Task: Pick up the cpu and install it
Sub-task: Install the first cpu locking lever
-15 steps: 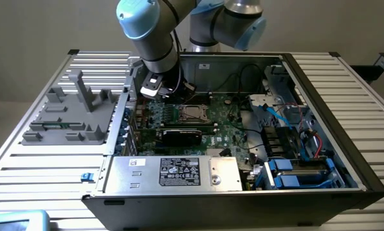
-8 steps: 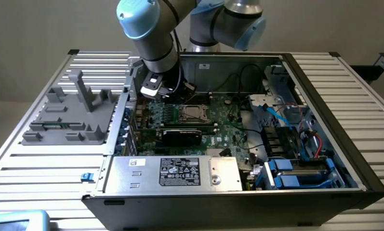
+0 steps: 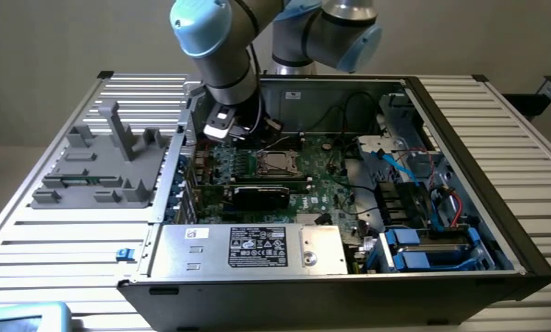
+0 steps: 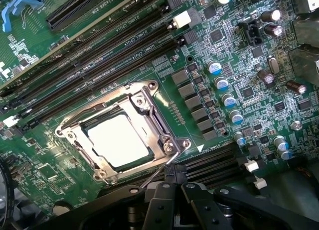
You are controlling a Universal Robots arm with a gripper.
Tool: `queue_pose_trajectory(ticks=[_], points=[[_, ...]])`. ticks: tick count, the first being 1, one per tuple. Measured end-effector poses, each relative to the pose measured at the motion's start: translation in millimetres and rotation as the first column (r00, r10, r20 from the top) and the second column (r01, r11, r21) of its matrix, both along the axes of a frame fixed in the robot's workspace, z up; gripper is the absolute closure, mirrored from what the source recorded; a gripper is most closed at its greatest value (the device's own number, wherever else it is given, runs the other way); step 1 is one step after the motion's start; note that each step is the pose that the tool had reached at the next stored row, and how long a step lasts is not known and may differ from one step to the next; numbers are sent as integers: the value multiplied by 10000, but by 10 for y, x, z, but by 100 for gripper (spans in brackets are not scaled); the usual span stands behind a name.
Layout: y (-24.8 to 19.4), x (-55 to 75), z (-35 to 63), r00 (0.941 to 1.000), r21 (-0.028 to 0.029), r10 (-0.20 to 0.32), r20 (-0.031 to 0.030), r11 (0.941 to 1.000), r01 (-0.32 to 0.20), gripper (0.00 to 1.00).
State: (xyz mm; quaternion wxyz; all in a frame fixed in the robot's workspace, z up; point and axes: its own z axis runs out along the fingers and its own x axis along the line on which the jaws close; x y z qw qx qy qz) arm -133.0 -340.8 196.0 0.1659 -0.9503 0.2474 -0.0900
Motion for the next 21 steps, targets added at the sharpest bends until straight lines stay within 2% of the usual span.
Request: queue_pose_trajectory(ticks=[21], points=[[0, 97, -56, 10000, -28, 0, 3, 10000, 0, 89]])
